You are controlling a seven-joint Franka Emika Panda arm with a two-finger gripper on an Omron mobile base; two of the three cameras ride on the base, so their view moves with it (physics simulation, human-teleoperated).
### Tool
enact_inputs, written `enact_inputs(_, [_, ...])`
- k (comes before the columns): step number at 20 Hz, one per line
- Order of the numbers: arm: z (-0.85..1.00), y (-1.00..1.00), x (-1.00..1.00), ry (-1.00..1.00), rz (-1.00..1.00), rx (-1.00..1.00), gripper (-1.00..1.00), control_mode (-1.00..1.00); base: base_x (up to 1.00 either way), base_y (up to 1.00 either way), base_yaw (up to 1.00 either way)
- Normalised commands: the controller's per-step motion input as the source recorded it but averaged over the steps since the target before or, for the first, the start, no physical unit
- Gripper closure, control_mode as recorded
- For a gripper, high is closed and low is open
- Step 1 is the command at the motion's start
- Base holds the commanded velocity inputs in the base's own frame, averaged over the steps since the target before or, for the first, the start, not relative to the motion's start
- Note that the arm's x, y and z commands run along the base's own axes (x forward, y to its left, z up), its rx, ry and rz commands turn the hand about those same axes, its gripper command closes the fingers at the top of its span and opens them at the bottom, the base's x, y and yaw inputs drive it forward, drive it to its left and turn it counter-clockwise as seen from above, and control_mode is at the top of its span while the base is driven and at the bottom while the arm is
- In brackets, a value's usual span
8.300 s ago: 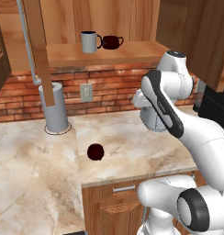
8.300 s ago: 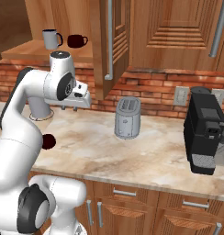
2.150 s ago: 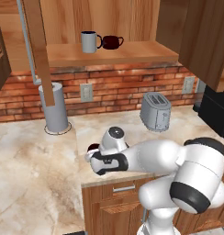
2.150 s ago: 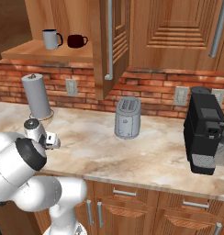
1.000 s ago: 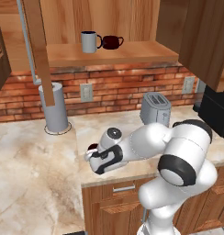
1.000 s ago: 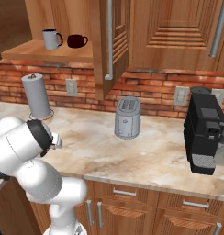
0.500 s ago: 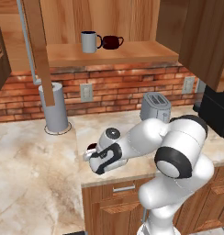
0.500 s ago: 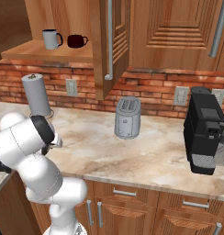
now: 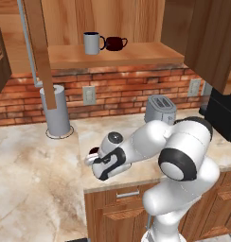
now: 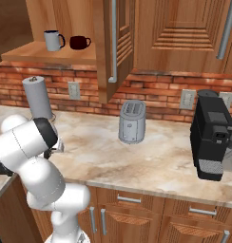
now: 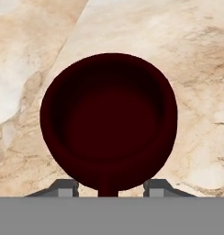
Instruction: Pick the mug on the counter and place it in the cabinet with the handle facing the right, like the mugs already inside.
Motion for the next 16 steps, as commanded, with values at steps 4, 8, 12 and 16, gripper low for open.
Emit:
enact_inputs(4, [0.24,0.11,-0.04,-0.08,0.00,0.00,1.00,-1.00,0.00,0.00,0.00])
enact_inputs(8, [0.38,0.03,-0.03,-0.08,0.00,0.00,1.00,-1.00,0.00,0.00,0.00])
enact_inputs(12, [0.39,0.01,-0.03,-0.07,0.00,0.00,1.00,-1.00,0.00,0.00,0.00])
enact_inputs(16, [0.45,0.00,-0.16,-0.08,0.01,0.00,1.00,-1.00,0.00,0.00,0.00])
